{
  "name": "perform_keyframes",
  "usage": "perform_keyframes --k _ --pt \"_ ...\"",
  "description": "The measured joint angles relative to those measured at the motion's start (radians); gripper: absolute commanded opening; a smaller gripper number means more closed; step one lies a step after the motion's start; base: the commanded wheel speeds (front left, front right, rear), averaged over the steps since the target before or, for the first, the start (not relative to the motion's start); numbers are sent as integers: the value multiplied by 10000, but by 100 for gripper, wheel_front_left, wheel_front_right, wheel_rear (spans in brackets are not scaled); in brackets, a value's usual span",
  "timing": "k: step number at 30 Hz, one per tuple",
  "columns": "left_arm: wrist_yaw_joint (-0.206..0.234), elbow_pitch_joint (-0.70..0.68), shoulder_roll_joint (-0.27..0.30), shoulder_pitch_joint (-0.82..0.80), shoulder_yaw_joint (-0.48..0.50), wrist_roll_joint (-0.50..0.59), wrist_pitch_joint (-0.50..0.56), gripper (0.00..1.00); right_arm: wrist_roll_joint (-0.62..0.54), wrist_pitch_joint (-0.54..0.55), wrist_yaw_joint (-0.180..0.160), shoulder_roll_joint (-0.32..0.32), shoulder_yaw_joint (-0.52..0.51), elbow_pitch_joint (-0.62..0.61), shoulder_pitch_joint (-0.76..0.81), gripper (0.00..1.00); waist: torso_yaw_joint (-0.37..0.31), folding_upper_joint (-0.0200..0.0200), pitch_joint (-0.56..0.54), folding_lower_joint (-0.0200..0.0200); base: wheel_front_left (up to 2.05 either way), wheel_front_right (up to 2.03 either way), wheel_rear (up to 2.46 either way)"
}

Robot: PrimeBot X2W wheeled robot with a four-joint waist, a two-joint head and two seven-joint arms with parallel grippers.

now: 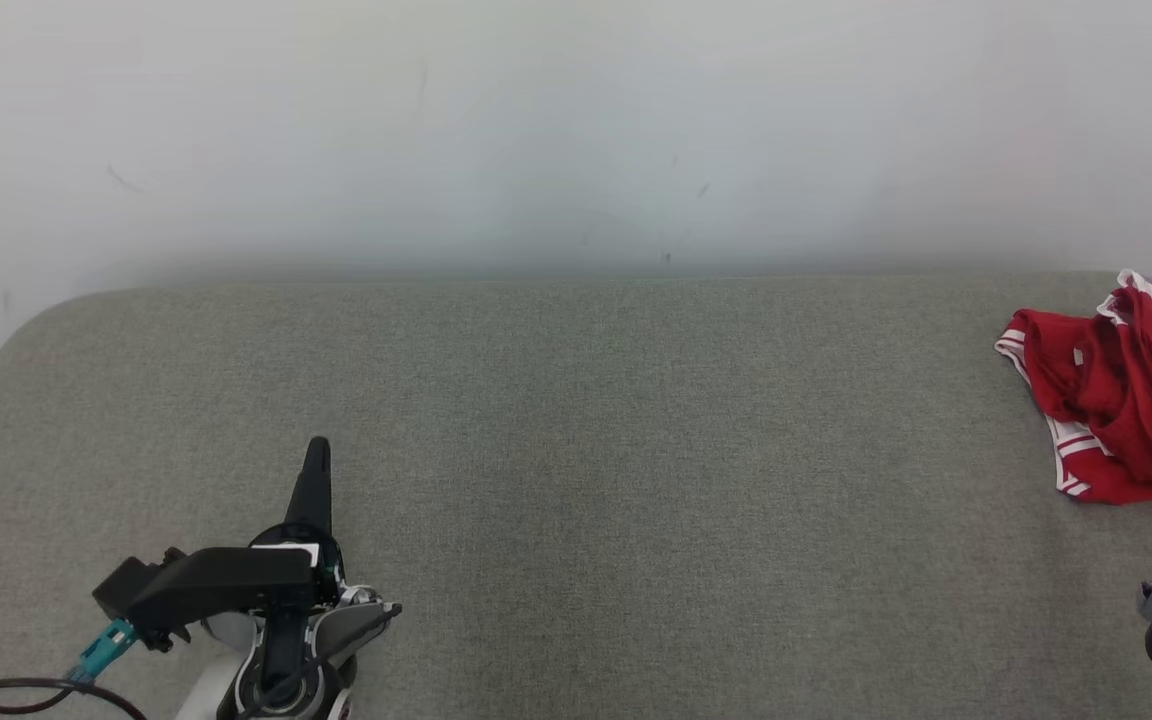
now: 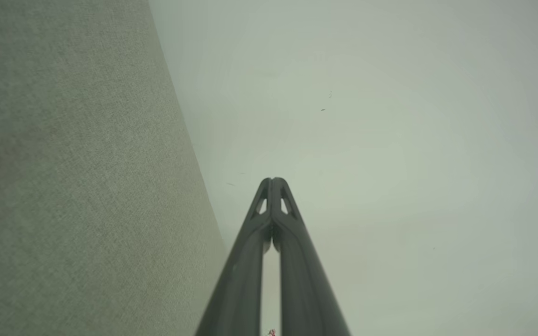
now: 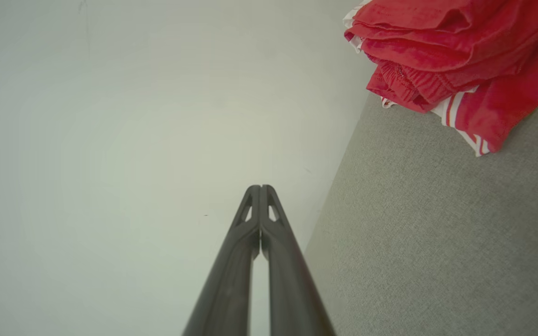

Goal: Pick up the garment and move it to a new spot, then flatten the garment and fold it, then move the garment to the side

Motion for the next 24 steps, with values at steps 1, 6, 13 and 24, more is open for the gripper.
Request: perform_keyframes --k 1,6,13,24 --pt "-4 25 -15 -37 -6 -75 0 0 77 38 0 0 -29 13 -18 0 0 0 4 0 0 0 0" --pt "-92 151 -90 -170 -38 -385 0 0 376 146 -2 8 -169 82 -97 0 4 0 24 0 0 0 0" --pt "-182 324 -192 -378 -90 -872 0 0 790 318 0 17 -362 167 -222 0 7 0 53 0 0 0 0" --pt "-351 550 -349 -662 -161 -1538 0 0 1327 575 0 25 -623 291 -406 0 13 0 93 0 0 0 0"
